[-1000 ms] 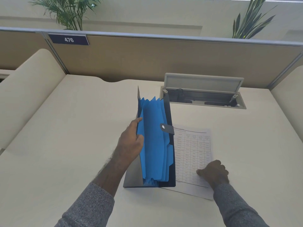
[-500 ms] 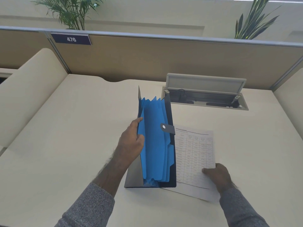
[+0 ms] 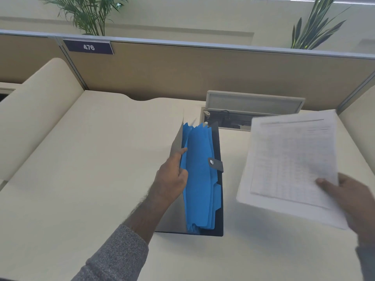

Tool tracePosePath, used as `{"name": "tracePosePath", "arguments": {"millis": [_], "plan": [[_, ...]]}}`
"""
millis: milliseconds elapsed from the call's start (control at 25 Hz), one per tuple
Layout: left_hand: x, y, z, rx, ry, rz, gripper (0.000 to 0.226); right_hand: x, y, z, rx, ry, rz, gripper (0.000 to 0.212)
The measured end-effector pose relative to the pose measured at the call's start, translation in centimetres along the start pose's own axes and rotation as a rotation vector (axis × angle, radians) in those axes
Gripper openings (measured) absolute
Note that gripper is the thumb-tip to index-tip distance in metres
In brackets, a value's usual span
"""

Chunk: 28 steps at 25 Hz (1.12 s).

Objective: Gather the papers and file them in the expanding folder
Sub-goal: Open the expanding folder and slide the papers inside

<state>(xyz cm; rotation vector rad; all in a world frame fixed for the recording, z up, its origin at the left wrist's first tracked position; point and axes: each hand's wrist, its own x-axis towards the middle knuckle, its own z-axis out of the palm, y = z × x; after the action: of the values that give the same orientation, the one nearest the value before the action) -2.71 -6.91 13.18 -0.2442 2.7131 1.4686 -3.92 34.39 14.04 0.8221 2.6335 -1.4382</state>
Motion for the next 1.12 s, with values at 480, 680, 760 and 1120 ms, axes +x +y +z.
{"name": "tracePosePath", "arguments": {"millis": [480, 680, 760, 1120], "plan": [[-0.6, 1.1, 5.1, 0.040, -0.070, -0.015, 0.055, -5.5, -5.1, 4.6, 0.096, -0.088, -0.206, 0.023], [-0.4, 1.8, 5.0, 0.038, -0.048, -0.044, 0.052, -6.4, -3.2, 6.3, -0.066, -0.139, -0.204, 0.043], [-0.4, 2.0, 5.1, 0.049, -0.058, -0.042, 0.053, -6.3, -2.8, 6.9, -0.059, -0.172, -0.188, 0.042], [-0.5, 1.8, 6.5, 0.186, -0.180, -0.019, 0.047, -3.7, -2.7, 10.4, -0.081, -0.201, -0.171, 0.020]]}}
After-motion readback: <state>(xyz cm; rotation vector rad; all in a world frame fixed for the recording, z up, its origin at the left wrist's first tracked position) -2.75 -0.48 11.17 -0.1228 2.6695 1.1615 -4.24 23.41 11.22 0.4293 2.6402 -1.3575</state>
